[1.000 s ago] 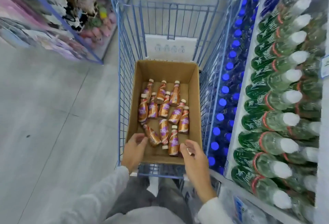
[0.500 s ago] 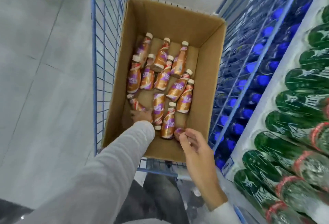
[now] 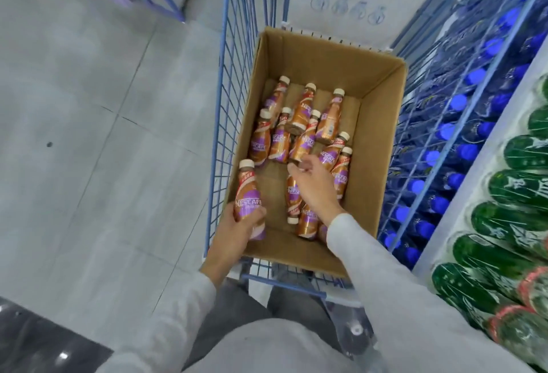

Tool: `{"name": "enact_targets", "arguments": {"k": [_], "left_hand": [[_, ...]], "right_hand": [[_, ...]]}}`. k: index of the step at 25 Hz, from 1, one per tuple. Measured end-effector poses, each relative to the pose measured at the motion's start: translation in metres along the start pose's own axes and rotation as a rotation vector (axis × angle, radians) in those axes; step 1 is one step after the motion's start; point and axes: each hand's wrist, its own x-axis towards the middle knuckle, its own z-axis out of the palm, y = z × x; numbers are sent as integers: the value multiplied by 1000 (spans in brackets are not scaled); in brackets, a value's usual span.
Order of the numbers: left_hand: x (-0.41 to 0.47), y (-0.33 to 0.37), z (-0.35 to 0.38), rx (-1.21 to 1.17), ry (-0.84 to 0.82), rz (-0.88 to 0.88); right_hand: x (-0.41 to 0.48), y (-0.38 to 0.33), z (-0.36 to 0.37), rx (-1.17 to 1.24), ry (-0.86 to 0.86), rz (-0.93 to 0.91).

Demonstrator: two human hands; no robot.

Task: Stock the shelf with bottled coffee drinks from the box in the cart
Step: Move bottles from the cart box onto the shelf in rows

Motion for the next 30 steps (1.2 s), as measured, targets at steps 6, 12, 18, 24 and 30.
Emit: {"name": "enact_targets", "arguments": {"k": [6,12,18,24,30], "left_hand": [[-52,15,-55,-174,55,81],[-47,13,-70,-319,78,31],[-50,3,-65,-275,97,35],[-71,19,-76,-169,-15,157],[-112,43,-101,-61,-324,328]], "right_hand": [[97,-25,71,25,-132,-8],[135,-8,118,-231,75,-2],[130,9,112,-128,63,-164],[40,19,75,395,80,-115],[-113,1,40,801,329,-230]]}}
